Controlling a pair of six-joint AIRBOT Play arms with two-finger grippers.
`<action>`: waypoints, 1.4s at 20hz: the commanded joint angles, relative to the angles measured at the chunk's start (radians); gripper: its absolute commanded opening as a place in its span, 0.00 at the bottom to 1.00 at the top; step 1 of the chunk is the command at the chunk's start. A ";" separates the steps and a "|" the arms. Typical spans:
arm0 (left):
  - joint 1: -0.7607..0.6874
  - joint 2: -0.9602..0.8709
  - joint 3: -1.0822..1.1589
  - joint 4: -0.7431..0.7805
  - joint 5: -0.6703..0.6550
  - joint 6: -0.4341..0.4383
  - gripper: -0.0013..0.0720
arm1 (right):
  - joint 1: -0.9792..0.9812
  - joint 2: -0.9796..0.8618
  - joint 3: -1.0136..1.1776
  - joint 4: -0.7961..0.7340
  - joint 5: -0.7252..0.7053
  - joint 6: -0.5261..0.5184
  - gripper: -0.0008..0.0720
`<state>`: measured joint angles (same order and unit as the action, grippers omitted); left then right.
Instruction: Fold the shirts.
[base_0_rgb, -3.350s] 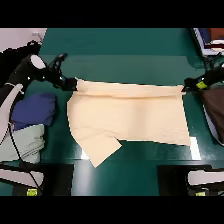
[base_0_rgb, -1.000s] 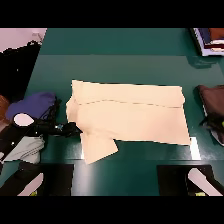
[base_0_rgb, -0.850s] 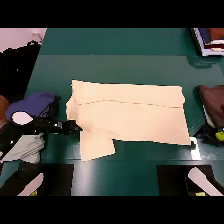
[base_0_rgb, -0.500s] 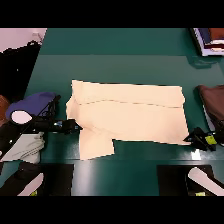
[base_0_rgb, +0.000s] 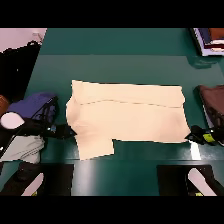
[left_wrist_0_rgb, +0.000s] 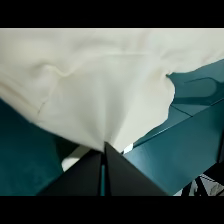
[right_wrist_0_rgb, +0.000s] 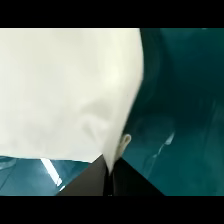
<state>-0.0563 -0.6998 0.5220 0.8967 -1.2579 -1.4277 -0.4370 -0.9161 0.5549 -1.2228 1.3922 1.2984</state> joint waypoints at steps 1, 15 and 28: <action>0.000 0.180 0.005 0.115 -0.200 -0.130 0.05 | -0.020 0.167 0.000 -0.062 0.157 -0.002 0.04; 0.000 -0.213 0.245 0.208 0.182 -0.084 0.06 | 0.299 -0.124 0.436 -0.077 -0.015 0.074 0.04; 0.000 -0.517 0.590 0.219 0.302 -0.083 0.67 | 0.287 -0.711 0.891 0.201 0.045 0.034 0.68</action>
<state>-0.0563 -1.1999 1.0512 1.1141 -0.9039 -1.5127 -0.1127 -1.5883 1.4017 -1.0470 1.3819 1.3590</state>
